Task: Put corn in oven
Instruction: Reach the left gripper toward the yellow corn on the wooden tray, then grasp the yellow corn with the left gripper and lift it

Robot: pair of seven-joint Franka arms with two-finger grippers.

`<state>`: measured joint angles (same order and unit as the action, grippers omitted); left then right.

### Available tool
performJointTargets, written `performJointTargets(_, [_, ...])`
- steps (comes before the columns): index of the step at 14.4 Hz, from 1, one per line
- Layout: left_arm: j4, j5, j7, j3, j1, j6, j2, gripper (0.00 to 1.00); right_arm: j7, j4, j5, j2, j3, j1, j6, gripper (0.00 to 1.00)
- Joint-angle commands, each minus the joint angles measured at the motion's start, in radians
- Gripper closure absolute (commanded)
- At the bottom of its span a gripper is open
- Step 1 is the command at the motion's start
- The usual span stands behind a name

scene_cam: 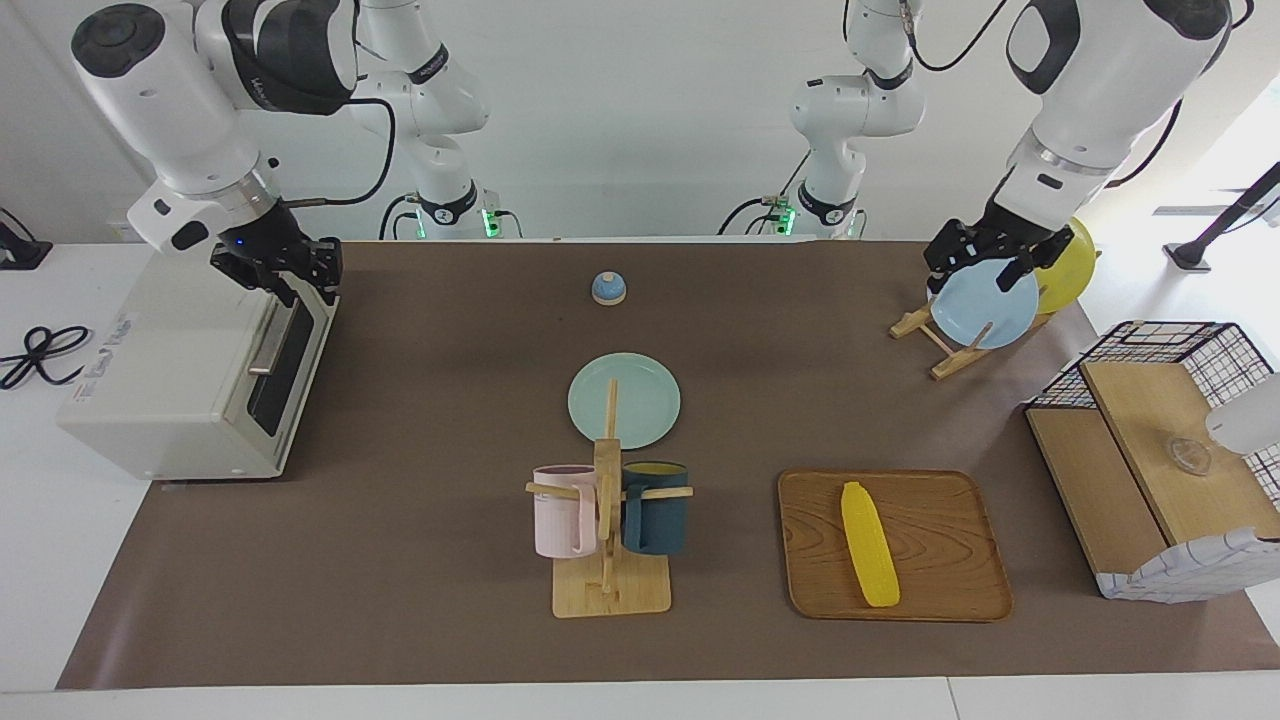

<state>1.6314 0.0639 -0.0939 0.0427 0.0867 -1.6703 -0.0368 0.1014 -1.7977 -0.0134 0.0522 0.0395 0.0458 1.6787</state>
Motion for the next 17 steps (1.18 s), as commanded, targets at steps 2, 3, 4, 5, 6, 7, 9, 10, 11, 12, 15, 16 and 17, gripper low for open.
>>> performJointTargets(2, [-0.134, 0.011, 0.008, -0.009, 0.068, -0.094, -0.268, 0.00, 0.029, -0.185, 0.009, 0.084, -0.001, 0.074, 0.168, 1.00])
performJointTargets(3, [-0.183, 0.011, 0.011, -0.009, 0.083, -0.120, -0.338, 0.00, 0.029, -0.212, 0.009, 0.086, 0.000, 0.091, 0.192, 1.00])
performJointTargets(4, [-0.243, 0.011, 0.034, -0.007, 0.088, -0.137, -0.410, 0.00, 0.027, -0.221, 0.009, 0.084, 0.000, 0.097, 0.197, 1.00])
performJointTargets(5, [-0.327, 0.011, 0.060, -0.004, 0.088, -0.138, -0.490, 0.00, 0.026, -0.223, 0.006, 0.078, 0.000, 0.098, 0.200, 1.00])
performJointTargets(6, [-0.397, 0.010, 0.068, -0.001, 0.090, -0.140, -0.559, 0.00, 0.026, -0.232, 0.001, 0.075, 0.000, 0.104, 0.217, 1.00])
performJointTargets(7, [-0.480, 0.010, 0.074, -0.001, 0.088, -0.158, -0.639, 0.00, 0.029, -0.247, -0.002, 0.074, 0.000, 0.126, 0.234, 1.00])
performJointTargets(9, [-0.539, 0.005, 0.106, -0.004, 0.087, -0.222, -0.722, 0.00, 0.031, -0.252, -0.010, 0.063, 0.000, 0.131, 0.243, 1.00])
performJointTargets(10, [-0.539, 0.002, 0.111, -0.006, 0.087, -0.262, -0.732, 0.00, 0.034, -0.253, -0.046, 0.057, 0.000, 0.131, 0.251, 1.00])
performJointTargets(11, [-0.538, 0.002, 0.111, -0.007, 0.088, -0.294, -0.748, 0.00, 0.035, -0.255, -0.078, 0.054, -0.001, 0.129, 0.265, 1.00])
performJointTargets(12, [-0.538, 0.002, 0.111, -0.007, 0.088, -0.324, -0.765, 0.00, 0.035, -0.259, -0.082, 0.052, -0.001, 0.131, 0.266, 1.00])
performJointTargets(15, [-0.533, -0.045, 0.114, -0.011, 0.099, -0.390, -0.804, 0.00, 0.050, -0.266, -0.111, 0.041, -0.001, 0.129, 0.271, 1.00])
performJointTargets(16, [-0.533, -0.052, 0.114, -0.010, 0.097, -0.399, -0.808, 0.00, 0.067, -0.266, -0.128, 0.040, -0.001, 0.131, 0.271, 1.00])
performJointTargets(17, [-0.528, -0.053, 0.114, -0.010, 0.100, -0.404, -0.808, 0.00, 0.072, -0.266, -0.131, 0.038, -0.001, 0.131, 0.271, 1.00])
